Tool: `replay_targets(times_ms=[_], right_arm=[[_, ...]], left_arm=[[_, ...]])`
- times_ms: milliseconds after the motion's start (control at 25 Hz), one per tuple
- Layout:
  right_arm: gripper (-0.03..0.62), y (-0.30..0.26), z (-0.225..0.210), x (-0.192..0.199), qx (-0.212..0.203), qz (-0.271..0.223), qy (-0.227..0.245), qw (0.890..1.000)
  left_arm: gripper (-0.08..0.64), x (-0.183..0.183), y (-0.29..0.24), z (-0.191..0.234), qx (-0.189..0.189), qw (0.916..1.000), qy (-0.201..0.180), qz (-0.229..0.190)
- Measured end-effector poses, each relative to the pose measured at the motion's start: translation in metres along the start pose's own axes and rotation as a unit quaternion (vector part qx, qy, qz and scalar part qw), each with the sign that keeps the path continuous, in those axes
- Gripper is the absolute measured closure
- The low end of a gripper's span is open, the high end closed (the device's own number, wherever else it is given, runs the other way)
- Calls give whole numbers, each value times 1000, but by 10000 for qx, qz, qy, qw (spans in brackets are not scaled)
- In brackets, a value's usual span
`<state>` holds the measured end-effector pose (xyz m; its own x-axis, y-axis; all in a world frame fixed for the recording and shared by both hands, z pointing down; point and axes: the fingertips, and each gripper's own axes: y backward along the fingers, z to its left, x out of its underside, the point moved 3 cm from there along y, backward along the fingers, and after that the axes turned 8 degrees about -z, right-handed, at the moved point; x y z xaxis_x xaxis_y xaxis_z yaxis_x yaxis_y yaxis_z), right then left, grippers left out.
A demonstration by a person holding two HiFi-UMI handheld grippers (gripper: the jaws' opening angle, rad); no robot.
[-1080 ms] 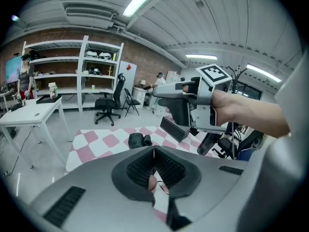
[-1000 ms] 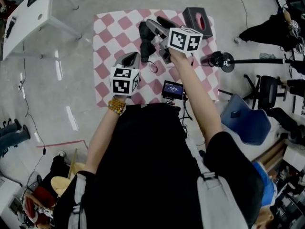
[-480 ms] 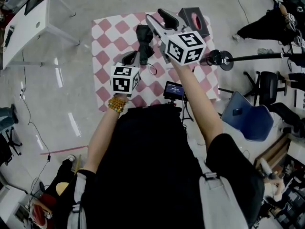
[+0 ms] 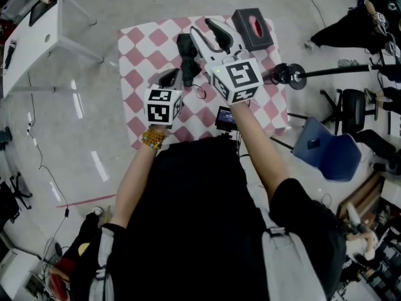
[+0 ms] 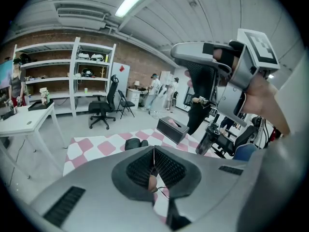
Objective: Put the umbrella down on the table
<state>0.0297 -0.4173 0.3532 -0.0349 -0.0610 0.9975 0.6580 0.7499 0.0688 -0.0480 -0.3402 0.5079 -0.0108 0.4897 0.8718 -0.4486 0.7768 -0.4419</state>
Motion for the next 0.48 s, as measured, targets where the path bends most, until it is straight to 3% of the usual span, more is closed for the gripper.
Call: replay_targets(times_ms=[480], right_arm=[[448,30,15,37,180,340,-161,9991]], left_arm=[[545,1,-5,0,37,10000,-7,3]])
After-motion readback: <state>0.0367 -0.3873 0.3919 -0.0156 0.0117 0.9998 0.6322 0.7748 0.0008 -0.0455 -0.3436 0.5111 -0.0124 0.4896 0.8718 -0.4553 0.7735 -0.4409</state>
